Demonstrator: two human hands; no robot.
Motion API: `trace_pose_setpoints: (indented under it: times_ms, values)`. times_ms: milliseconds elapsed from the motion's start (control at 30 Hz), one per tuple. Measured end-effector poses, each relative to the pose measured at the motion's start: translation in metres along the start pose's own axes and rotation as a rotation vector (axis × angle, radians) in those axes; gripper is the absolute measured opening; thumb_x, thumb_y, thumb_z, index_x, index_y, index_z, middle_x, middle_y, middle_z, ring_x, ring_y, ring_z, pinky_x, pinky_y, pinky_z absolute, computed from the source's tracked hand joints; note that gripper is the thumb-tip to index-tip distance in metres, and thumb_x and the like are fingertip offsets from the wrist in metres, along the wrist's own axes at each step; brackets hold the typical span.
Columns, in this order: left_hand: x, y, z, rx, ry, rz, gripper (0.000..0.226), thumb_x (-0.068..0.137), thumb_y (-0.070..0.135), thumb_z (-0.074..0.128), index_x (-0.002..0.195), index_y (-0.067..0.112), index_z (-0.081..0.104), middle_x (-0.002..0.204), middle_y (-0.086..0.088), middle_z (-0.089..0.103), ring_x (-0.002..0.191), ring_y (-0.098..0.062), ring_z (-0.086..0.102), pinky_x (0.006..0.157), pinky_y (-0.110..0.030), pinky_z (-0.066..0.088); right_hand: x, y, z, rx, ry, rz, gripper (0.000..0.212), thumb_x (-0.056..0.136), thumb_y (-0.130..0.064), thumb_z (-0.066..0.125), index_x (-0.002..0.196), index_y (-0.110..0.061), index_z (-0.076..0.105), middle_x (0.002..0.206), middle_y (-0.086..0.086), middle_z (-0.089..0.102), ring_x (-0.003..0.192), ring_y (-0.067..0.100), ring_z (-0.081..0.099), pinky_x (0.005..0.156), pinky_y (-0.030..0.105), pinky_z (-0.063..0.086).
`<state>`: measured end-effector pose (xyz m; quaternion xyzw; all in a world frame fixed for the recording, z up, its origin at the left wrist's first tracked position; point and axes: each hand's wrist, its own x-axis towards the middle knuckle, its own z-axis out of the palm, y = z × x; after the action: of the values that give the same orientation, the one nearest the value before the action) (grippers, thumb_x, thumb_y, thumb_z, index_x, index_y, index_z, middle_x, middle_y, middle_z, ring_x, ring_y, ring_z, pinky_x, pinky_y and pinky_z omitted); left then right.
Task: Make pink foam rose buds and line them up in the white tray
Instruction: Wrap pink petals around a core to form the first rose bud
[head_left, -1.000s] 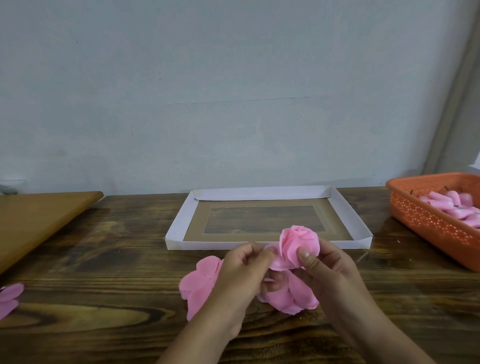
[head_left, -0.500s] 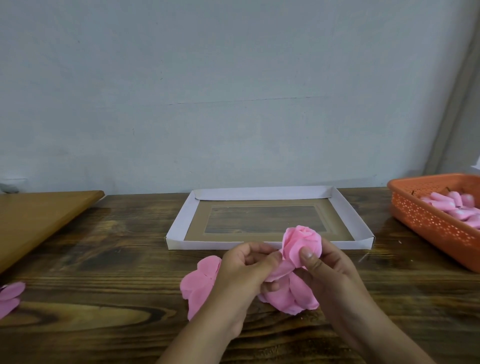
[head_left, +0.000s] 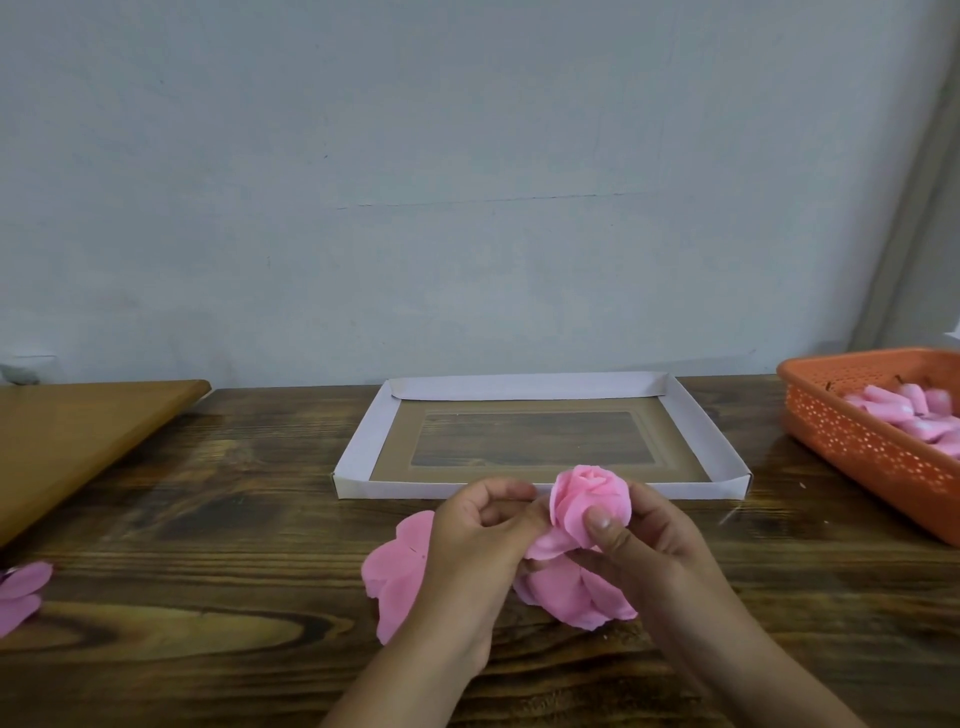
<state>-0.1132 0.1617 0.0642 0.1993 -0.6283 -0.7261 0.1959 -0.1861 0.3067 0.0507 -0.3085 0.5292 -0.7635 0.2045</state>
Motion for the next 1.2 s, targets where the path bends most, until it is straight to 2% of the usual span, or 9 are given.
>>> trace_pose_setpoints:
  times_ms: [133,267,367,467,633,733,800,1000,1200]
  values:
    - [0.0,-0.001,-0.001,-0.012,-0.008,0.0,0.019,0.085,0.02,0.083,0.102,0.018,0.075,0.092,-0.006,0.079,0.086,-0.025,0.078,0.076,-0.051,0.063,0.0,0.0,0.002,-0.077,0.032,-0.008,0.03,0.085,-0.039,0.073,0.111,-0.024,0.074,0.11,0.012,0.075,0.103,0.029,0.073,0.082,0.034,0.06]
    - [0.0,0.005,-0.001,-0.164,-0.048,-0.045,0.014,0.098,0.02,0.067,0.103,0.01,0.075,0.099,-0.013,0.079,0.092,-0.027,0.078,0.069,-0.033,0.063,0.0,-0.001,0.003,-0.105,0.078,-0.042,0.032,0.082,-0.042,0.072,0.109,-0.024,0.074,0.106,0.011,0.076,0.099,0.03,0.073,0.084,0.04,0.061]
    - [-0.001,0.009,-0.001,-0.193,-0.138,-0.035,0.017,0.094,0.026,0.068,0.093,0.014,0.08,0.103,-0.017,0.078,0.097,-0.027,0.077,0.074,-0.03,0.062,0.0,-0.003,0.002,-0.11,0.122,-0.061,0.026,0.083,-0.038,0.076,0.106,-0.024,0.075,0.105,0.009,0.076,0.099,0.024,0.073,0.081,0.032,0.061]
    - [-0.002,0.007,-0.002,-0.146,-0.206,0.006,0.024,0.078,0.034,0.085,0.101,0.03,0.08,0.11,-0.012,0.077,0.105,-0.025,0.075,0.087,-0.034,0.06,0.0,-0.003,0.001,-0.098,0.146,-0.075,0.021,0.087,-0.029,0.069,0.106,-0.022,0.075,0.105,0.009,0.077,0.099,0.025,0.074,0.081,0.03,0.061]
    - [-0.004,0.007,-0.003,-0.059,-0.271,0.061,0.057,0.066,0.039,0.078,0.122,0.045,0.069,0.114,-0.027,0.071,0.115,-0.044,0.065,0.108,-0.059,0.047,0.001,-0.004,-0.001,-0.124,0.178,-0.106,0.024,0.088,-0.037,0.071,0.11,-0.027,0.074,0.108,0.006,0.077,0.101,0.022,0.074,0.078,0.025,0.058]
    - [-0.004,0.006,-0.003,0.039,-0.368,0.095,0.067,0.075,0.021,0.07,0.136,0.042,0.054,0.118,-0.005,0.076,0.115,-0.024,0.07,0.091,-0.037,0.056,0.001,-0.005,-0.002,-0.069,0.151,-0.098,0.029,0.089,-0.041,0.072,0.111,-0.022,0.074,0.106,0.011,0.077,0.099,0.028,0.075,0.074,0.026,0.059]
    - [-0.007,0.006,-0.002,0.096,-0.392,0.137,0.065,0.086,0.009,0.067,0.139,0.041,0.047,0.121,0.002,0.076,0.117,-0.016,0.07,0.089,-0.027,0.056,0.001,-0.007,-0.002,-0.005,0.116,-0.086,0.034,0.088,-0.042,0.072,0.112,-0.018,0.074,0.106,0.016,0.076,0.098,0.032,0.075,0.075,0.028,0.059]
    - [-0.007,0.002,0.002,0.096,-0.33,0.216,0.057,0.093,0.0,0.069,0.135,0.034,0.052,0.115,-0.003,0.077,0.111,-0.018,0.072,0.092,-0.027,0.056,0.003,-0.007,-0.001,0.167,0.085,0.004,0.042,0.086,-0.036,0.076,0.118,-0.01,0.07,0.117,0.024,0.071,0.108,0.041,0.07,0.082,0.037,0.06]
    - [-0.006,0.002,0.003,0.076,-0.249,0.255,0.047,0.078,0.029,0.076,0.124,0.027,0.064,0.105,-0.001,0.08,0.105,-0.017,0.075,0.089,-0.03,0.059,0.003,-0.005,0.0,0.18,0.084,0.013,0.048,0.083,-0.037,0.078,0.119,-0.006,0.07,0.117,0.027,0.07,0.109,0.04,0.069,0.09,0.045,0.057]
